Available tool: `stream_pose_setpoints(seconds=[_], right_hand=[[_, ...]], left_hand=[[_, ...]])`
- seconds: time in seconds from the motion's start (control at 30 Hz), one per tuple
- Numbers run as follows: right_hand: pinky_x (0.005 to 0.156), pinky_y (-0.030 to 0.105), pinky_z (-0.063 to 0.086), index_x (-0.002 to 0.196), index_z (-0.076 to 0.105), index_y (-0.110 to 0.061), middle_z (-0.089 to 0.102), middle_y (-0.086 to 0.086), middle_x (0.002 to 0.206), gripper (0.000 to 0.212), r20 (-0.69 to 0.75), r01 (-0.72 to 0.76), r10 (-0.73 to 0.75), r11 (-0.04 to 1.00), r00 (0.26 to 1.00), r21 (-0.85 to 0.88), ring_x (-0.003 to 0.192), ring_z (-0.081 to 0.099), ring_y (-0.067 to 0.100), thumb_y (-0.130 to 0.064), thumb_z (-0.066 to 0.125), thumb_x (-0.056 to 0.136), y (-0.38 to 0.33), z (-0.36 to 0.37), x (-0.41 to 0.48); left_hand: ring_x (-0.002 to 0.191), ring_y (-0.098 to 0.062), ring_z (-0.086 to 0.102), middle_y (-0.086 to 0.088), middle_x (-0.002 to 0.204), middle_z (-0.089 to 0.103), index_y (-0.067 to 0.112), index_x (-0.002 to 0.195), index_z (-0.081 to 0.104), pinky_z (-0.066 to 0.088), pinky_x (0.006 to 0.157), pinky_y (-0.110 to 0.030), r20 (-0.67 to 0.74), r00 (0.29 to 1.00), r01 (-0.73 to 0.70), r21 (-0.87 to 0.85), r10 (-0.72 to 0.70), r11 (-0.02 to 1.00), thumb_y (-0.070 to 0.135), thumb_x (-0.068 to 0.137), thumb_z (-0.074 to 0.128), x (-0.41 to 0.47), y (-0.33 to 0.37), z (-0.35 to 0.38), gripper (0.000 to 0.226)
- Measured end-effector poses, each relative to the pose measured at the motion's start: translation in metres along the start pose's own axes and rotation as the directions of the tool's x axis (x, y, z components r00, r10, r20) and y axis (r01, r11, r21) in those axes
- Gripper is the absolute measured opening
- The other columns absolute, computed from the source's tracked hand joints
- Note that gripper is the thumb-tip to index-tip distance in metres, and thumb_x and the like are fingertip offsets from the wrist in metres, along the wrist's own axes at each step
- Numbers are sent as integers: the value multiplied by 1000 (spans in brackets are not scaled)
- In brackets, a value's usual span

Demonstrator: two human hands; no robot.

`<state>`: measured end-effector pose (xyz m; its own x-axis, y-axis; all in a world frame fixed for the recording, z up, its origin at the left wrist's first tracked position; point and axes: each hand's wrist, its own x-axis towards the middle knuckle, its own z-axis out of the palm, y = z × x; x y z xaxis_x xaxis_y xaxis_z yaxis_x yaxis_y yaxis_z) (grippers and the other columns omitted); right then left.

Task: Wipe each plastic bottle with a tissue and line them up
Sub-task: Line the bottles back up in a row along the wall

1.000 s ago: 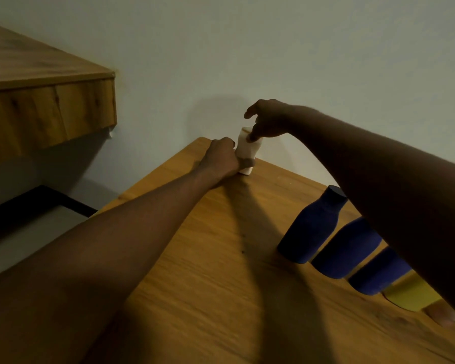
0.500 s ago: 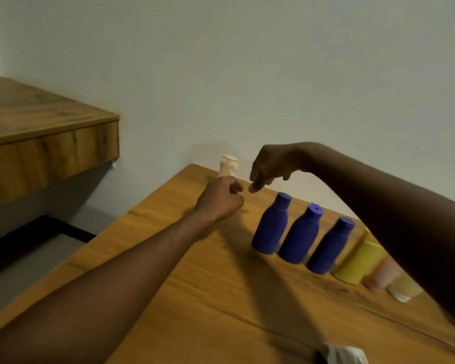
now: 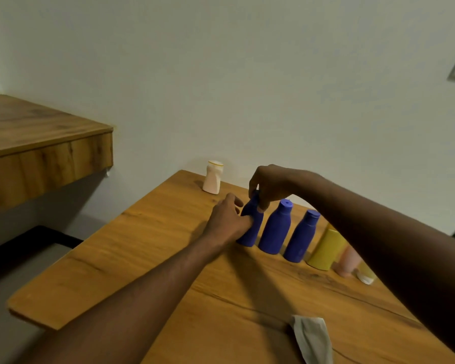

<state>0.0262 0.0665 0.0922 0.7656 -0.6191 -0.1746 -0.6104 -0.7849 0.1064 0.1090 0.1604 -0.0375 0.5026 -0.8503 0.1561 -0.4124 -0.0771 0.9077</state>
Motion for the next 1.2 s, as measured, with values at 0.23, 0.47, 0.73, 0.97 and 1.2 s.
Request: stream_pose_setpoints(seconds=[0.23, 0.47, 0.73, 0.97, 1.2], right_hand=[[75, 28, 46, 113, 69, -18, 66, 1, 105, 36, -78, -6, 12, 997, 997, 72, 97, 59, 19, -19, 81, 79, 12, -11, 36], [72, 26, 45, 118, 67, -13, 67, 4, 108, 36, -109, -1, 5, 999, 994, 32, 97, 60, 19, -18, 76, 84, 18, -18, 95], [63, 25, 44, 116, 68, -12, 67, 6, 106, 33, -118, -30, 35, 999, 992, 43, 92, 61, 19, -20, 75, 85, 29, -14, 153], [79, 38, 58, 116, 65, -14, 68, 7, 102, 30, -107, -56, 65, 995, 992, 85, 95, 64, 21, -19, 70, 87, 39, -8, 173], [79, 33, 45, 126, 60, -15, 62, 6, 118, 39, -140, -39, 56, 992, 989, 122, 103, 56, 22, -16, 68, 88, 42, -1, 176]], left_hand=[[110, -18, 61, -1, 125, 60, 21, 133, 49, 55, 86, -32, -66, 998, -14, 23, 16, 1000, 21, 88, 77, 27, -14, -2, 53], [114, -13, 53, 3, 129, 59, 21, 136, 54, 42, 85, -27, 51, 999, -5, 2, 5, 1000, 18, 92, 74, 78, -44, -14, 48], [122, -12, 54, 4, 136, 56, 19, 146, 50, 42, 89, -24, 151, 988, -19, -5, 20, 1000, 15, 94, 70, 133, -67, -18, 56], [120, -9, 51, -2, 143, 56, 17, 149, 46, 41, 90, -25, 168, 985, -42, 41, 35, 998, 14, 94, 69, 152, -74, -9, 60], [129, -18, 54, -3, 143, 56, 17, 151, 42, 44, 94, -29, 160, 987, -23, 65, 12, 998, 16, 92, 72, 150, -76, -2, 66]])
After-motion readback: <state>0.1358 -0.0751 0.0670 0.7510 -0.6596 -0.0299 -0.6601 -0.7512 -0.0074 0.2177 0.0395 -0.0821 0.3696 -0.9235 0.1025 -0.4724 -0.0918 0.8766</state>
